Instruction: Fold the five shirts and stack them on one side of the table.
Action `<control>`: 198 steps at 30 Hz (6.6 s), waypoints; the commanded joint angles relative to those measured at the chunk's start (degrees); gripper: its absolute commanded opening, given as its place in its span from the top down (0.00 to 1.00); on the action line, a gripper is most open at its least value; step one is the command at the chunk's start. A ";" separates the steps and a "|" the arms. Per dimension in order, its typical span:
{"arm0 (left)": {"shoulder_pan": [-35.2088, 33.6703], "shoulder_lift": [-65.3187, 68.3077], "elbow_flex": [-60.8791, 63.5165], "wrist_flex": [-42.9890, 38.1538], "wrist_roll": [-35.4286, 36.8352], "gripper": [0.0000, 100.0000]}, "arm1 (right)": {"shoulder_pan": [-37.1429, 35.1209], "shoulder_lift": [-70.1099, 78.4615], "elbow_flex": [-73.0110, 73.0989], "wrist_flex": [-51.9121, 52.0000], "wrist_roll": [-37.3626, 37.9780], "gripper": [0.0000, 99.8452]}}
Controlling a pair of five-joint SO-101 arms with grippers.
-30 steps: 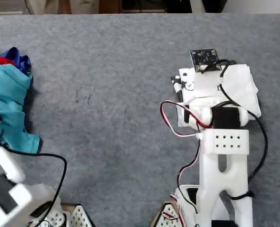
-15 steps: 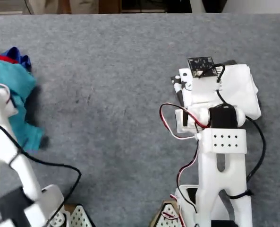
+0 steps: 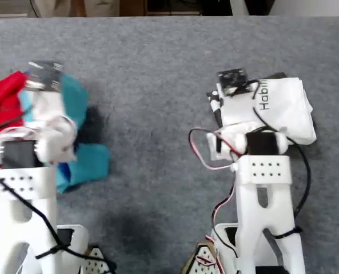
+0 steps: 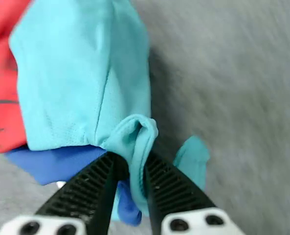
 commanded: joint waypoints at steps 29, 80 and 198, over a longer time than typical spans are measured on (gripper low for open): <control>-29.19 -2.15 19.78 -12.22 5.98 0.75 | -46.20 60.35 -52.88 5.54 -18.90 0.64; -42.81 59.30 -61.27 -6.77 17.05 0.98 | -18.07 49.27 -49.80 14.68 -5.01 0.99; -62.77 44.00 -50.20 18.02 1.76 0.75 | -29.05 100.18 -105.80 23.56 -4.04 0.98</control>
